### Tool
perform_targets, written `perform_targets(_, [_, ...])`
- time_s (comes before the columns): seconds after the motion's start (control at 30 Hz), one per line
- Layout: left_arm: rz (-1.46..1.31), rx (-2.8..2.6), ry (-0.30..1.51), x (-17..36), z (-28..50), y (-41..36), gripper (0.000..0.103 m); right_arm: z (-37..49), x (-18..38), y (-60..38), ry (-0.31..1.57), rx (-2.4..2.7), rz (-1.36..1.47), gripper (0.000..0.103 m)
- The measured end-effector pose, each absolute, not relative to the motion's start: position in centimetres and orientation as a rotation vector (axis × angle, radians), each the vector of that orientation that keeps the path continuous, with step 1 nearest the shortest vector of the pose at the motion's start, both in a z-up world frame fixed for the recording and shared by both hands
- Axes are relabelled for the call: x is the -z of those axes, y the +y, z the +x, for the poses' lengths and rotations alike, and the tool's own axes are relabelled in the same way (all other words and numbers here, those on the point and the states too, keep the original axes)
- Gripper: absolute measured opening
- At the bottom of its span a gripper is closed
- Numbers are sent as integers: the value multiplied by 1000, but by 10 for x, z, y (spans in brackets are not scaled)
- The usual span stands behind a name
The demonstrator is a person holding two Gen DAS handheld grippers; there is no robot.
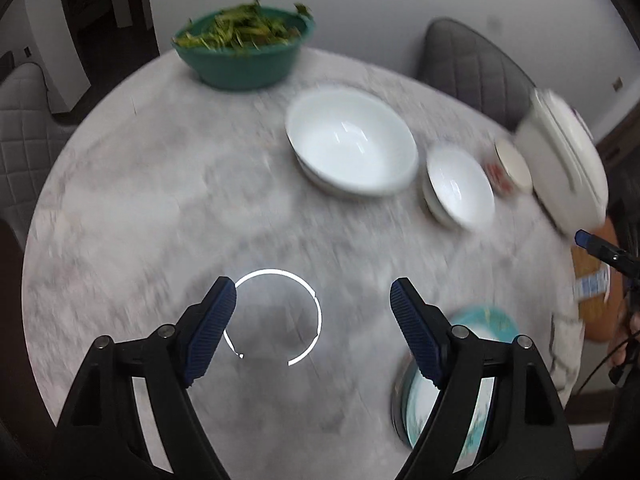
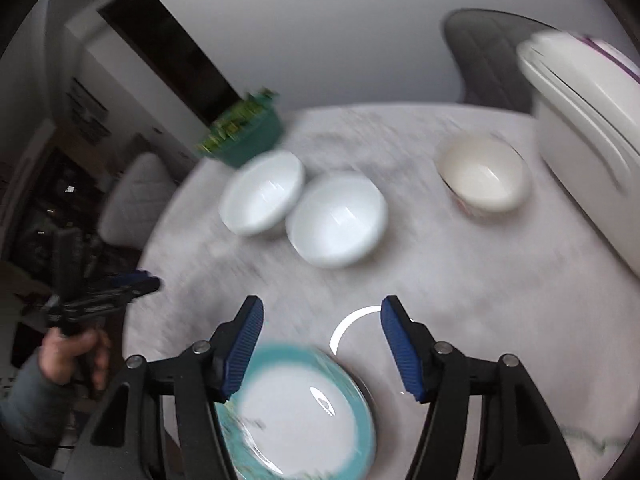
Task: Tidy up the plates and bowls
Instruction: 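Move both tools to the large white bowl and grip its rim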
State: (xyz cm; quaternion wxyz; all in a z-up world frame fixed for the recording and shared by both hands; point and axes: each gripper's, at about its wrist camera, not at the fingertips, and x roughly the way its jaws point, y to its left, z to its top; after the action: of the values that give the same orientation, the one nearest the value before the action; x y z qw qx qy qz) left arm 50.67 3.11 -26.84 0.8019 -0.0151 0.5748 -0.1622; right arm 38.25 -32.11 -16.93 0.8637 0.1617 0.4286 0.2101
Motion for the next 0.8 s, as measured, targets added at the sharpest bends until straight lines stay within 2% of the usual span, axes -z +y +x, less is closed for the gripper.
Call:
perform_targets(0.13, [-25,352,1258,282,582,34,79,474,156,-284,991,-477,365,67])
perform_targets(0.27, [-33,392,1318,312,630,24,79,551,173,-245,1106,-443,373,67])
perform_targets(0.63, [-117,465,1400,382,693,6,79,626,241,-201,1321,-422,286,64])
perform_targets(0.73, [-108,479,1400,394,700,-1,76,633,252,-195,1357,-433,265,59])
perform_targets(0.8, [-92,490,1407,400,701,-7,59,636,258,-188,1378,-447,239,51])
